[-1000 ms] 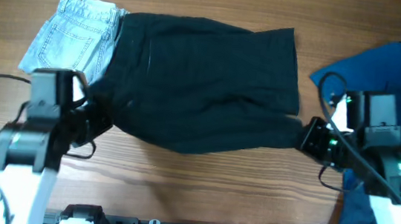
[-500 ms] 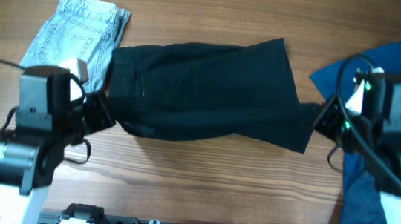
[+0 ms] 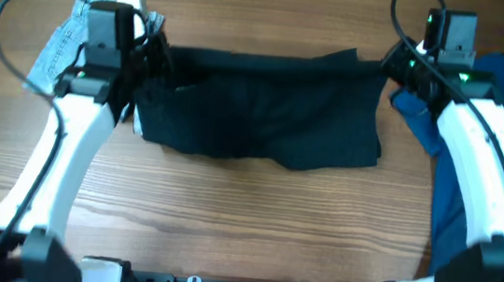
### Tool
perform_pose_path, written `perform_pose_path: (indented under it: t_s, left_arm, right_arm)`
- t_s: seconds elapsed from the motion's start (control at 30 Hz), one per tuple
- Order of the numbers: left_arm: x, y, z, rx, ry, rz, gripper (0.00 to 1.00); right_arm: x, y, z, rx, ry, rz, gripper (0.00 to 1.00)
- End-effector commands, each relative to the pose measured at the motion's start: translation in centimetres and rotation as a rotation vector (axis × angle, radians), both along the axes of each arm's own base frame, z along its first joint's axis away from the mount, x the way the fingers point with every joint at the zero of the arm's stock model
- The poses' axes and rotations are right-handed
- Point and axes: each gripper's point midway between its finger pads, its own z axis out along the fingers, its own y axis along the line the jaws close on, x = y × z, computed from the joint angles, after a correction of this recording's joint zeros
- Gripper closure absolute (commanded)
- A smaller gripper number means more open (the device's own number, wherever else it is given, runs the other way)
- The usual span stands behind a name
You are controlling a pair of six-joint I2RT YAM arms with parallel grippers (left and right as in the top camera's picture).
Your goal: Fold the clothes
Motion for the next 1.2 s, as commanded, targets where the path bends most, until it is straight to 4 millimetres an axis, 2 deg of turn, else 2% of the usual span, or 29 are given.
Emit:
perform_pose_path:
  t_s: [0.0, 0.07, 0.1, 0.13, 0.17, 0.23, 0.33, 0.4, 0.53, 0.63, 0.7, 0.8, 0.87, 0.9, 1.1, 1.13, 1.17]
  left_arm:
    - [2.4, 0.3, -2.6, 0.033, 0.009, -0.001, 0.96]
    - [3.4, 0.2, -4.1, 0.032, 0.019, 0.000, 0.94]
    - [3.9, 0.2, -4.9, 0.031, 0.020, 0.003, 0.86]
    - [4.3, 0.4, -5.4, 0.036, 0.021, 0.011, 0.70]
    - [4.4, 0.7, -5.7, 0.035, 0.024, 0.017, 0.47]
    - [4.1, 1.3, -5.9, 0.034, 0.040, 0.032, 0.25]
    - [2.6, 2.8, -5.6, 0.036, 0.091, 0.061, 0.10]
    - [1.0, 3.3, -6.0, 0.038, 0.152, 0.070, 0.08]
    - [-3.3, 3.2, -8.3, 0.034, 0.350, 0.060, 0.10]
    - [-5.5, 3.0, -9.4, 0.031, 0.451, 0.054, 0.12]
    - [-6.2, 2.7, -9.6, 0.012, 0.482, 0.041, 0.13]
    - [-6.8, 2.0, -9.7, -0.021, 0.505, 0.018, 0.14]
    - [-7.5, 1.9, -9.9, -0.024, 0.534, 0.017, 0.14]
    - [-8.4, 1.9, -10.1, -0.023, 0.572, 0.017, 0.14]
    - [-10.0, 2.0, -10.5, -0.022, 0.640, 0.019, 0.14]
    - [-10.1, 2.0, -10.5, -0.022, 0.645, 0.019, 0.14]
    - [-10.2, 2.0, -10.5, -0.023, 0.649, 0.020, 0.14]
  right_arm:
    - [2.8, -0.1, -2.5, 0.037, -0.004, 0.022, 0.96]
    - [3.7, 0.1, -3.7, 0.047, -0.003, 0.027, 0.94]
    - [4.2, 0.3, -4.5, 0.053, -0.003, 0.040, 0.75]
    - [4.3, 0.3, -4.9, 0.049, 0.000, 0.048, 0.57]
    - [4.3, 0.1, -5.2, 0.023, 0.007, 0.068, 0.35]
    - [3.9, -0.7, -5.5, -0.020, 0.024, 0.098, 0.28]
    - [2.1, -2.4, -5.8, -0.030, 0.091, 0.092, 0.27]
    - [0.5, -2.9, -6.5, -0.007, 0.156, 0.104, 0.25]
    - [-3.7, -3.4, -9.2, -0.016, 0.339, 0.151, 0.20]
    - [-5.5, -3.1, -11.2, -0.001, 0.419, 0.156, 0.24]
    - [-5.7, -2.5, -12.4, 0.022, 0.422, 0.175, 0.29]
    - [-4.6, 0.4, -14.2, 0.082, 0.321, 0.353, 0.35]
    - [-3.9, 1.5, -15.9, 0.109, 0.268, 0.366, 0.34]
    - [-3.9, 2.3, -17.2, 0.125, 0.253, 0.393, 0.29]
    - [-5.4, 4.6, -21.0, 0.149, 0.337, 0.449, 0.19]
    - [-5.7, 4.9, -21.5, 0.151, 0.352, 0.458, 0.20]
    - [-6.1, 5.5, -22.0, 0.151, 0.369, 0.470, 0.25]
